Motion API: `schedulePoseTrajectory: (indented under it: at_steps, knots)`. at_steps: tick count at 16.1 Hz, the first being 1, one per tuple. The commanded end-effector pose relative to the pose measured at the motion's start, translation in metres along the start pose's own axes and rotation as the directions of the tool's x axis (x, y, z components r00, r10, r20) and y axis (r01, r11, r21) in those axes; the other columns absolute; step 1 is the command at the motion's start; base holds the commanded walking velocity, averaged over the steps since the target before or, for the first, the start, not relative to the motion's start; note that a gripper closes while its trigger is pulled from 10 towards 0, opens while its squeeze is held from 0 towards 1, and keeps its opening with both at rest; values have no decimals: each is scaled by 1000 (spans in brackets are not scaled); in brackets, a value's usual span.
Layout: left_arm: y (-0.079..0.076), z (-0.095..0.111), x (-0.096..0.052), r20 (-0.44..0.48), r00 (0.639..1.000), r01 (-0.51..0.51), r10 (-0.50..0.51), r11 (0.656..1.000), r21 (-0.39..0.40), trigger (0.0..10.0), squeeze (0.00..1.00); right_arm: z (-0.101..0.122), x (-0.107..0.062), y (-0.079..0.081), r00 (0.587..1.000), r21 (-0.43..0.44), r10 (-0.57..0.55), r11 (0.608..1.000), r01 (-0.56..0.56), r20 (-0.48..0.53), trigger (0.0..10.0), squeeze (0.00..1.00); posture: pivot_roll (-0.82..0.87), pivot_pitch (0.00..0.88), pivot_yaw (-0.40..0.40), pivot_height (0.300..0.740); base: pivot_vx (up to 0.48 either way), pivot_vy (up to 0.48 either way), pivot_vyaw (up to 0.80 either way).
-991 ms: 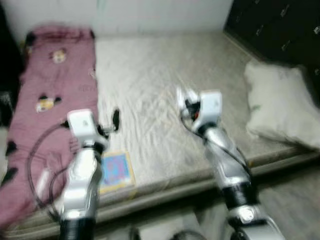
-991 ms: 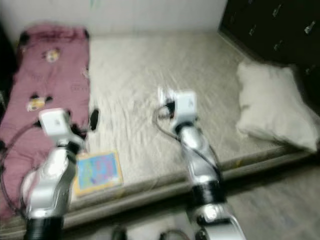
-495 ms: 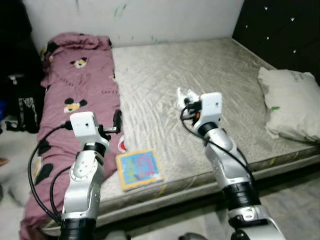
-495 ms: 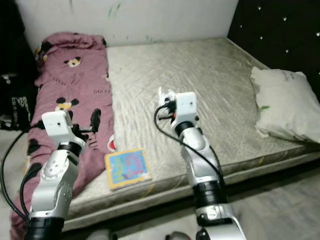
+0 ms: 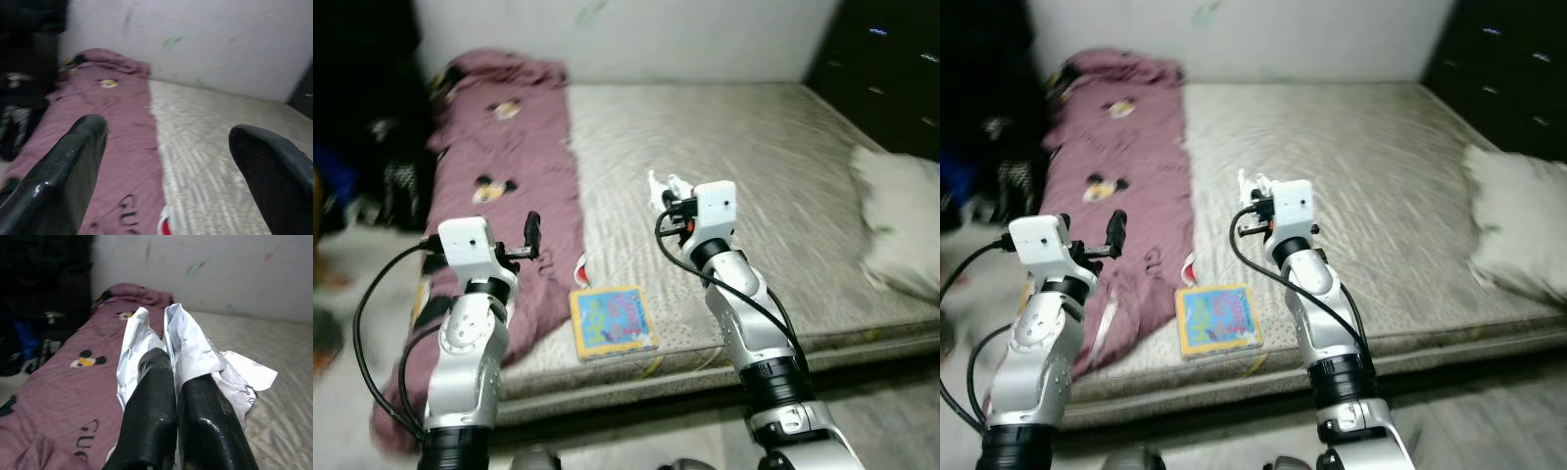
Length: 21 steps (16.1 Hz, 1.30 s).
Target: Clean up the room
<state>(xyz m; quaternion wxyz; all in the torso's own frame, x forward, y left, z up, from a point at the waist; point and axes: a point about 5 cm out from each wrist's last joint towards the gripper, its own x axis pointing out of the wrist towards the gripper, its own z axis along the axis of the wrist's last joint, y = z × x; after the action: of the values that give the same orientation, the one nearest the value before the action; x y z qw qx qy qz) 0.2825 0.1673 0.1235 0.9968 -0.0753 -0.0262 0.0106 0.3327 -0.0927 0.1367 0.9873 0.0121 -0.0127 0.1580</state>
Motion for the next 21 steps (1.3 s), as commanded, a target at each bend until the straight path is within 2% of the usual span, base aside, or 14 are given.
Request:
schedulePoseTrajectory:
  at_steps: [1,5,8,12,15,17,18,21]
  knots:
    - [1,0,0,-11,1000,-5,5,1000,2,10000,0,5,2,2,1000,-6,5,1000,-5,18,10000,0,-47,0,-36,740,0,480,750]
    - [1,-1,1,-15,1000,-2,2,1000,4,10000,0,5,2,2,1000,-8,1,1000,-1,18,10000,0,-48,0,-35,740,0,480,102]
    - [1,0,0,-12,1000,-6,6,1000,9,10000,0,5,2,3,1000,-6,4,1000,-4,21,10000,0,-46,0,-35,740,0,480,679]
    - [2,2,0,11,1000,-13,13,1000,13,10000,0,5,2,3,1000,20,3,1000,-4,23,10000,0,-45,0,-34,740,0,0,0]
    - [3,5,0,25,1000,-17,16,998,58,10000,0,6,2,4,1000,-10,7,1000,-7,30,10000,0,-46,0,-32,740,0,0,0]
    - [7,3,1,-6,999,-39,39,999,37,10000,0,8,2,5,999,-19,19,1000,-18,41,10000,0,-46,0,-32,740,0,0,800]
    - [7,2,0,-11,1000,-14,14,1000,14,10000,0,7,2,5,999,-17,18,1000,-17,40,10000,0,-46,0,-32,740,0,0,800]
    - [12,2,0,0,999,-36,36,999,23,10000,0,8,3,6,999,-15,23,1000,-23,40,10000,0,-47,0,-36,740,0,0,800]
